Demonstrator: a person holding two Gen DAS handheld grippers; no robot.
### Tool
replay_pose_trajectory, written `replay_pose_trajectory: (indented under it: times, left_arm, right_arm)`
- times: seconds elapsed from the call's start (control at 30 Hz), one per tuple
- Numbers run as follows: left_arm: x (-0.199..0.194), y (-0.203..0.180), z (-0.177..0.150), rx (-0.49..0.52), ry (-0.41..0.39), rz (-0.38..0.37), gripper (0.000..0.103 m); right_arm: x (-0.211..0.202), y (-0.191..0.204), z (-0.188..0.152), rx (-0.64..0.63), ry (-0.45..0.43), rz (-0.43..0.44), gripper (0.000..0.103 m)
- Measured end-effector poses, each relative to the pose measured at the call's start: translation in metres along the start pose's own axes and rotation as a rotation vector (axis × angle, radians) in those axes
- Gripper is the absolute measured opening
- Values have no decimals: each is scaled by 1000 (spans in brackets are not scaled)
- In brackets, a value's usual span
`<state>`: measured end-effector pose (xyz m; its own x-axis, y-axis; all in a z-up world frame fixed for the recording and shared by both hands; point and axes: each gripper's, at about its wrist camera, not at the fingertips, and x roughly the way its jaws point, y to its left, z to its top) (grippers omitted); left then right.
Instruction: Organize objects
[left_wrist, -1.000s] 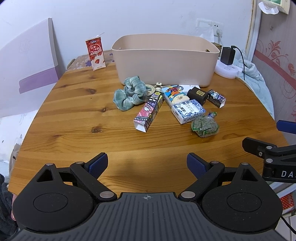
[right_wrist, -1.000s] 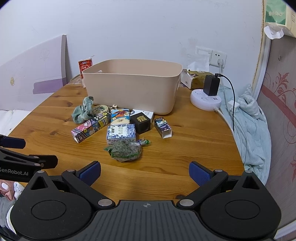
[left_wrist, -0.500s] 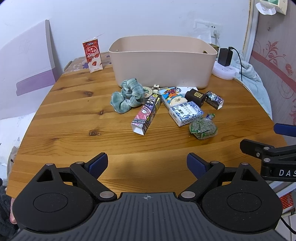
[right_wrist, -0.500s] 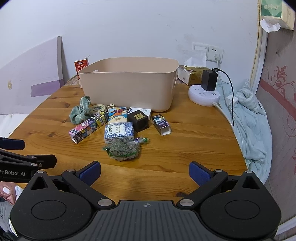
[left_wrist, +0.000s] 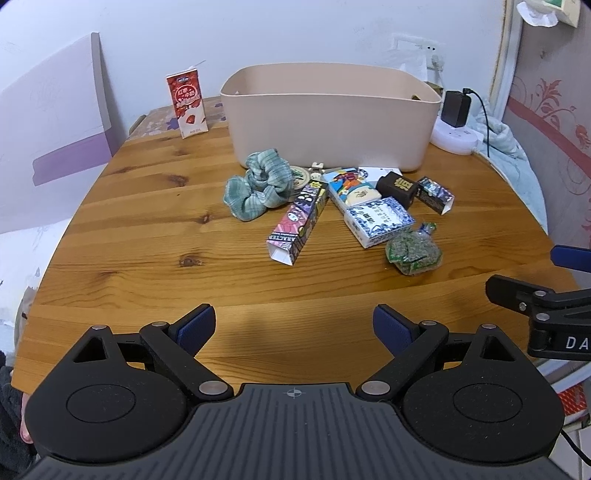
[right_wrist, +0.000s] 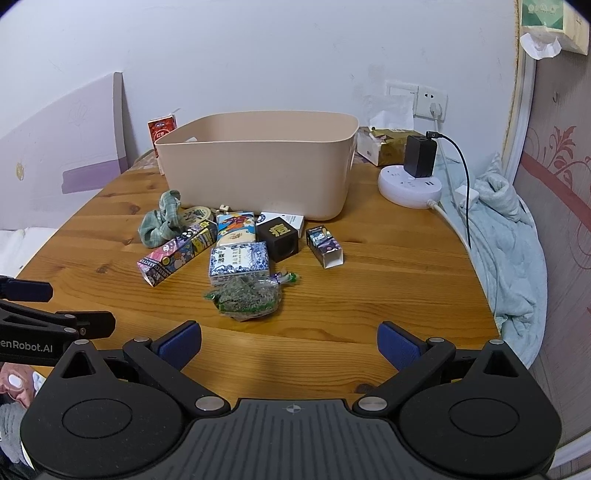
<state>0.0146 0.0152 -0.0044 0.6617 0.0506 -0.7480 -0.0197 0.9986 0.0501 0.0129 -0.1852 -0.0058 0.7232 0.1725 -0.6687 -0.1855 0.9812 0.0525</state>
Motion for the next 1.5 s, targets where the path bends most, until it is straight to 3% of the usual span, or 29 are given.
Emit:
replay_pose_trajectory:
  times: [0.97,1.5]
  left_arm:
    - [32,25,3,-70,8,8,94]
    - [85,23,29,35,-47,-18,94]
  right_arm:
    - [29,4,12,-17,34,29,103]
    - [85,16,17,-79,83,64,103]
